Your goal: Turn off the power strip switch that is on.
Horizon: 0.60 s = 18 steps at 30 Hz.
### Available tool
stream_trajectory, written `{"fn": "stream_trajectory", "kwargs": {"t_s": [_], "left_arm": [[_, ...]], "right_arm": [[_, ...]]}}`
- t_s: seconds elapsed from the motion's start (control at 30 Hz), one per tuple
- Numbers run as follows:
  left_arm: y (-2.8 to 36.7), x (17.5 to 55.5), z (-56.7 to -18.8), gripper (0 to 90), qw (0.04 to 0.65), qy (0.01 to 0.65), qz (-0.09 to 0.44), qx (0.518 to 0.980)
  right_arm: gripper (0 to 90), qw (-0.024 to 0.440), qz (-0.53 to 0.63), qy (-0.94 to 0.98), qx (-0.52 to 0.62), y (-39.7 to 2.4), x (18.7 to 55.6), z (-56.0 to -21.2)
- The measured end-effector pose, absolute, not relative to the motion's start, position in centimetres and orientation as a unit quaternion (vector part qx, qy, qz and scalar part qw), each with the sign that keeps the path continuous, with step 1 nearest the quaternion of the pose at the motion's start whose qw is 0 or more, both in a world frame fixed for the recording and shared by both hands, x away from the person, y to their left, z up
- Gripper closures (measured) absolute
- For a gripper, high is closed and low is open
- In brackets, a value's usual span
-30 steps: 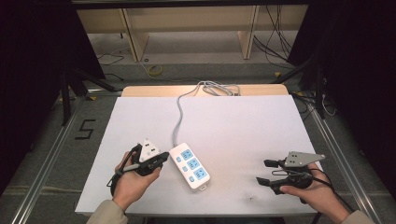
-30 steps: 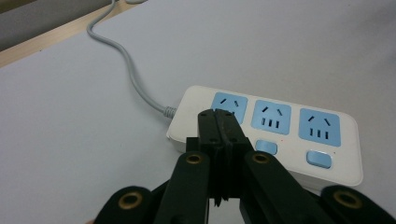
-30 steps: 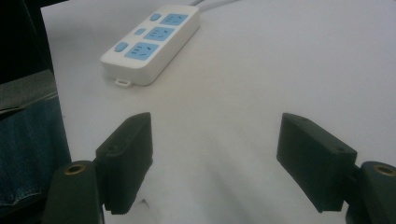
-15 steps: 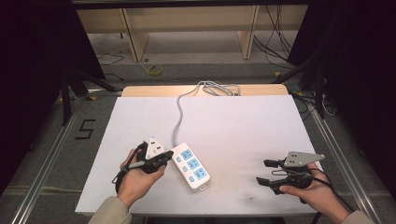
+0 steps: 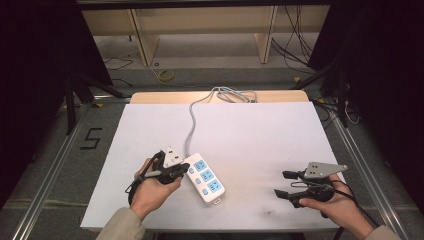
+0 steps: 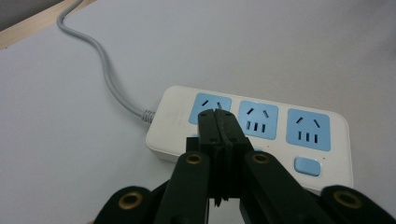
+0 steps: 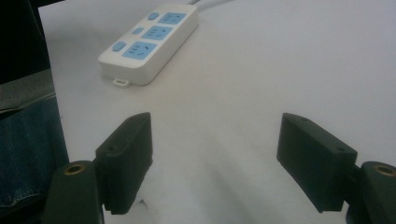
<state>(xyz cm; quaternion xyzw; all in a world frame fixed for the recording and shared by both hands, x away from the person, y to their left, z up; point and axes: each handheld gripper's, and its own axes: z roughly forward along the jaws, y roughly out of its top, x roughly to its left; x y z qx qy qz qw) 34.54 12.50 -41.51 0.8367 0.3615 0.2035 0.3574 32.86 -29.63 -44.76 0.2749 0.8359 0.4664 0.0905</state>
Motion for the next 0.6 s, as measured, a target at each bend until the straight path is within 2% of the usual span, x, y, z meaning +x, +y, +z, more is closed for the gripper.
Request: {"fn": "stream_trajectory", "kwargs": {"t_s": [0.6], "left_arm": [[10.9,35.3,-41.8,89.7,0.335,0.353,0.174,0.856]], "right_arm": [[27.2,0.090,0.467,0.836,0.274,-29.6,32.9,-44.8]]}}
